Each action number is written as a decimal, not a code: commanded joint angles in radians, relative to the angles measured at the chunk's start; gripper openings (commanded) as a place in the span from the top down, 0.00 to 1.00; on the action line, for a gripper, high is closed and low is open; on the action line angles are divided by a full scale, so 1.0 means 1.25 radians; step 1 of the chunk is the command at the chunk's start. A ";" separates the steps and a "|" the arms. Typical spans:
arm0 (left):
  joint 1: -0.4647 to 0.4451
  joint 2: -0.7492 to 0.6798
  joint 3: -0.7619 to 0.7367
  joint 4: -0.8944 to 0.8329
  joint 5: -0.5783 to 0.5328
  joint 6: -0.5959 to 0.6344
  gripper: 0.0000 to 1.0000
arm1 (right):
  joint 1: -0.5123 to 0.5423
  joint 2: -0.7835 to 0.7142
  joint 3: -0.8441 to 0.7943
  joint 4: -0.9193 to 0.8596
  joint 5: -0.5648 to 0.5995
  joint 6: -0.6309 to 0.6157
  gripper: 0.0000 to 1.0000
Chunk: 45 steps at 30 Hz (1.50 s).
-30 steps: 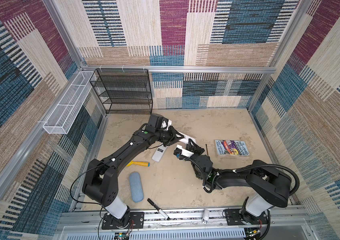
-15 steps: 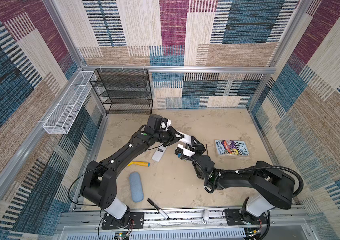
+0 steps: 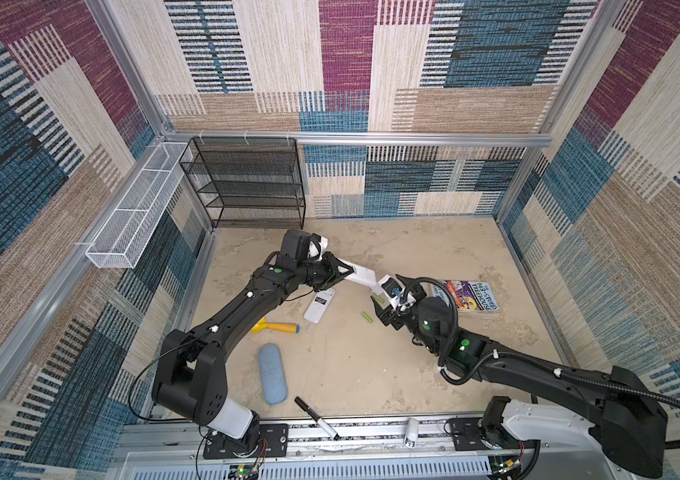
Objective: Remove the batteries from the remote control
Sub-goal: 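Open the right gripper and move it to the remote's battery-cover end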
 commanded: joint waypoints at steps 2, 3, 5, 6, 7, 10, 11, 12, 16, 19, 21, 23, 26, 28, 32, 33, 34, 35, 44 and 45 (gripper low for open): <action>0.006 -0.031 -0.046 0.041 -0.002 0.049 0.94 | -0.094 -0.020 0.023 -0.178 -0.251 0.302 0.13; 0.007 -0.037 -0.059 0.051 0.001 0.050 0.95 | -0.113 -0.021 0.027 -0.182 -0.297 0.320 0.12; 0.008 -0.046 -0.082 0.084 0.019 0.052 0.95 | -0.148 -0.013 0.039 -0.193 -0.364 0.358 0.11; 0.008 -0.051 -0.095 0.098 0.027 0.052 0.96 | -0.171 -0.006 0.048 -0.203 -0.398 0.379 0.11; 0.008 -0.056 -0.106 0.117 0.033 0.053 0.96 | -0.193 -0.001 0.054 -0.206 -0.428 0.398 0.11; 0.008 -0.081 -0.144 0.159 0.042 0.052 0.96 | -0.264 0.003 0.047 -0.179 -0.540 0.460 0.11; 0.008 -0.092 -0.155 0.170 0.044 0.053 0.96 | -0.289 0.004 0.043 -0.165 -0.590 0.484 0.11; 0.008 -0.101 -0.165 0.180 0.050 0.052 0.96 | -0.313 0.009 0.042 -0.151 -0.644 0.503 0.11; 0.008 -0.132 -0.197 0.246 0.086 0.034 0.96 | -0.367 0.036 0.048 -0.101 -0.785 0.572 0.12; 0.008 -0.150 -0.212 0.288 0.108 0.018 0.96 | -0.374 0.053 0.066 -0.089 -0.828 0.591 0.15; 0.008 -0.156 -0.220 0.322 0.124 0.000 0.96 | -0.375 0.059 0.082 -0.094 -0.833 0.597 0.17; 0.008 -0.158 -0.227 0.363 0.142 -0.025 0.96 | -0.376 0.059 0.092 -0.087 -0.844 0.600 0.18; 0.008 -0.162 -0.229 0.393 0.149 -0.048 0.96 | -0.375 0.067 0.114 -0.095 -0.841 0.604 0.21; 0.008 -0.167 -0.230 0.406 0.150 -0.062 0.96 | -0.376 0.078 0.126 -0.091 -0.850 0.609 0.24; 0.008 -0.168 -0.229 0.429 0.157 -0.086 0.95 | -0.375 0.106 0.150 -0.084 -0.869 0.621 0.28; 0.008 -0.167 -0.228 0.434 0.160 -0.091 0.95 | -0.375 0.111 0.152 -0.074 -0.878 0.626 0.29; 0.008 -0.166 -0.230 0.442 0.161 -0.098 0.95 | -0.375 0.114 0.153 -0.064 -0.885 0.631 0.30; 0.008 -0.164 -0.231 0.451 0.162 -0.106 0.95 | -0.374 0.118 0.158 -0.062 -0.889 0.632 0.31; 0.006 -0.165 -0.235 0.450 0.172 -0.110 0.95 | -0.356 0.168 0.211 -0.068 -0.918 0.623 0.44; 0.007 -0.166 -0.236 0.451 0.171 -0.110 0.95 | -0.352 0.175 0.216 -0.067 -0.917 0.624 0.45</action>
